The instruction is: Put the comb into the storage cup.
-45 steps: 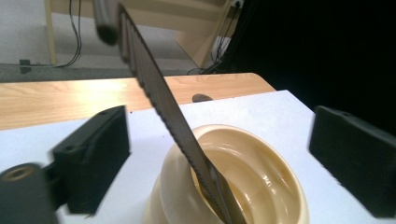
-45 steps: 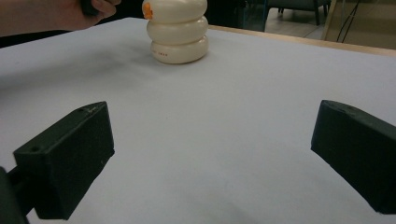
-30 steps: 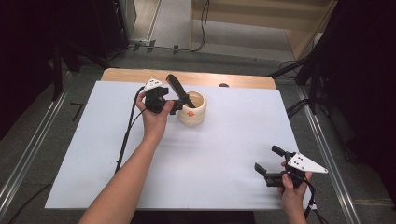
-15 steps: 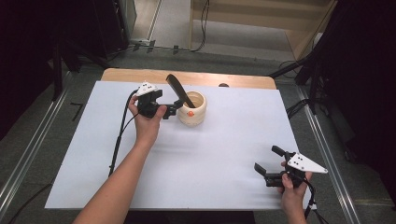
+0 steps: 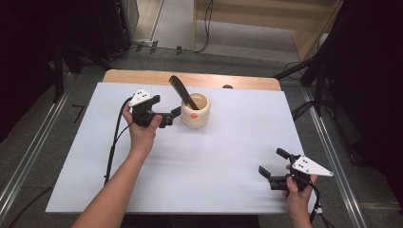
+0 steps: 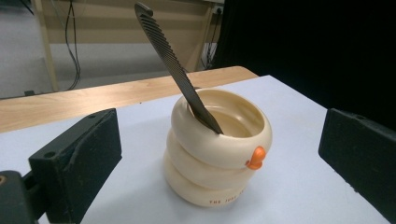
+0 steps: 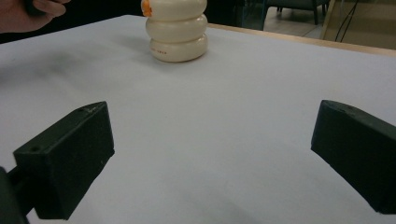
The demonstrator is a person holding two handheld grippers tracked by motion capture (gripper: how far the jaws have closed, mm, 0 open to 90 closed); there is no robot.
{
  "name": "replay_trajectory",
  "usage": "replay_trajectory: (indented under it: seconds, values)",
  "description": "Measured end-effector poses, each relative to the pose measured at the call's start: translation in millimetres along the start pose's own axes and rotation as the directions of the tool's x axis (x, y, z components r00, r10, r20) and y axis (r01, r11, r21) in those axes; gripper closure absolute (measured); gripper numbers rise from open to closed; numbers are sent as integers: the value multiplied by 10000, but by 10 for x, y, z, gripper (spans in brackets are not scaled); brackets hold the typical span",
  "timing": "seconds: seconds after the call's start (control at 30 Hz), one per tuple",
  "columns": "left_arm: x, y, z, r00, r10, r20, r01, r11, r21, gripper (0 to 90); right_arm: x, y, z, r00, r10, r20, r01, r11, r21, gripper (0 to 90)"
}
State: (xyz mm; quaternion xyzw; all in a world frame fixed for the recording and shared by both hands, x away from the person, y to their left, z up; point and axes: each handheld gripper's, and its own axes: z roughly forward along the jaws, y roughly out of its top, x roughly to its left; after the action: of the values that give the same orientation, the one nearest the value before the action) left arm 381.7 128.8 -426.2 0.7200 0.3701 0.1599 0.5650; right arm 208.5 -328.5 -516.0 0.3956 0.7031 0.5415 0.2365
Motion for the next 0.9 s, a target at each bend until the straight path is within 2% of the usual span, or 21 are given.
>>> replay_trajectory:
  seconds: [0.2,0.4,0.9]
  values:
    - [2,-62,-148,10000,-13,9,13,9999,-117,0,3,0,0,10000,12,19,-12,10000,23,0]
    - [-47,-111,-279,9995,314,-32,-315,9994,-154,0,4,0,2,10000,1,37,-1,10000,24,0]
    - [-137,-242,-555,9981,606,81,-602,9975,-368,0,11,0,2,10000,3,69,-3,10000,51,0]
